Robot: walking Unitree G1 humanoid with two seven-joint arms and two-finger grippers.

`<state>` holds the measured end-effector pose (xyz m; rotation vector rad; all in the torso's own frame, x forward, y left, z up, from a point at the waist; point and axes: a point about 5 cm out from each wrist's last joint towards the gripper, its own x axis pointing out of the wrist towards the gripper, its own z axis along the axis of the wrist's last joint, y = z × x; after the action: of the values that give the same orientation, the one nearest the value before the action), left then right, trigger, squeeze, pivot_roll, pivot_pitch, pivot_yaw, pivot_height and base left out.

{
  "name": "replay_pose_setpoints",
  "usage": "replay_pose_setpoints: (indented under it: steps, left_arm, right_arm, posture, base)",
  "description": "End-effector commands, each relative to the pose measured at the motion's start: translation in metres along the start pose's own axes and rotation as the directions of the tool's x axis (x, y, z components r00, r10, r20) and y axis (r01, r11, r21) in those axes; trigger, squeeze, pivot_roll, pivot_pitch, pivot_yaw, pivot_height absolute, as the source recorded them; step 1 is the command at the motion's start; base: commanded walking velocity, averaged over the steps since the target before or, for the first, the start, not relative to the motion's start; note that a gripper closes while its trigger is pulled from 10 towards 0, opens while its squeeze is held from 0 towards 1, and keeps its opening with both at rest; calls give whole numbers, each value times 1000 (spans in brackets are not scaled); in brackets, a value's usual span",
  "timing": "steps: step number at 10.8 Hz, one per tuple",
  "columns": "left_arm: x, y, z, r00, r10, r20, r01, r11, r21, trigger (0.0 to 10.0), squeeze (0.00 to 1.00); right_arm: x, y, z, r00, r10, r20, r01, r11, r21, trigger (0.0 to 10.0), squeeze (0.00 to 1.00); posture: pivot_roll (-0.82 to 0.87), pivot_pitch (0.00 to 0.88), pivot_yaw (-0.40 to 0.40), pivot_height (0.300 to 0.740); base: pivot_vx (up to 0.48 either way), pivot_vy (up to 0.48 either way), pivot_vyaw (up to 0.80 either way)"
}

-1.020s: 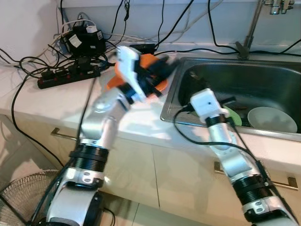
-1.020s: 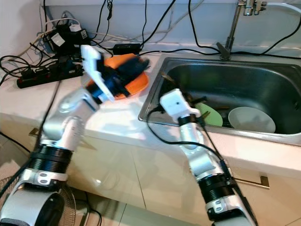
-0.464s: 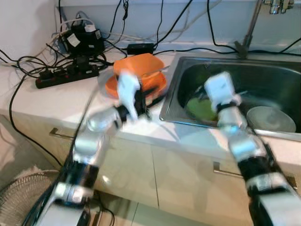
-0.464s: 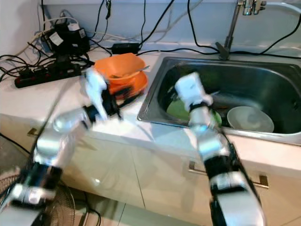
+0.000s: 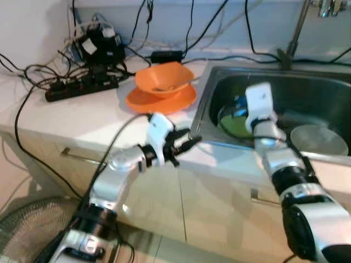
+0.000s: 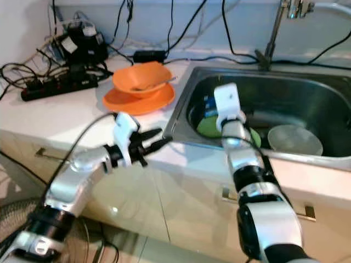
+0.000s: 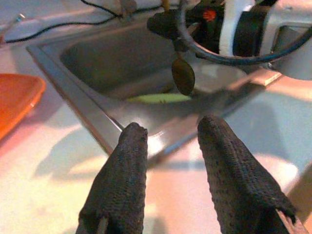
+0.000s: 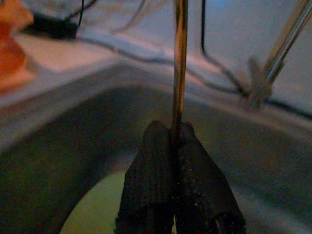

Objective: Kitchen organization

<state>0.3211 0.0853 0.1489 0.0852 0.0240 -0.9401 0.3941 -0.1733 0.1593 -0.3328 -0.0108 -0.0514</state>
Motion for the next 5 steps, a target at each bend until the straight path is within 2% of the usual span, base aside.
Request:
replay_pose_setpoints:
  steps: [1, 3, 5]
  left_arm:
    - [0, 0, -7, 999, 17, -27, -16, 1000, 20, 10000, 0]
    - [5, -8, -10, 1000, 28, 3, -27, 999, -18, 10000, 0]
    - [7, -8, -11, 999, 51, 12, -51, 998, -25, 10000, 0]
  right_arm:
    - [3, 1, 7, 1000, -1, 11, 0, 1000, 22, 10000, 0]
    - [2, 4, 2, 1000, 8, 9, -9, 999, 46, 10000, 0]
    - [2, 6, 2, 1000, 18, 16, -18, 999, 51, 10000, 0]
  posture:
    - [54, 0, 96, 740]
    - [59, 0, 95, 740]
    - [58, 0, 94, 740]
  base:
    - [0, 0, 0]
    - [0, 0, 0]
    - [0, 0, 0]
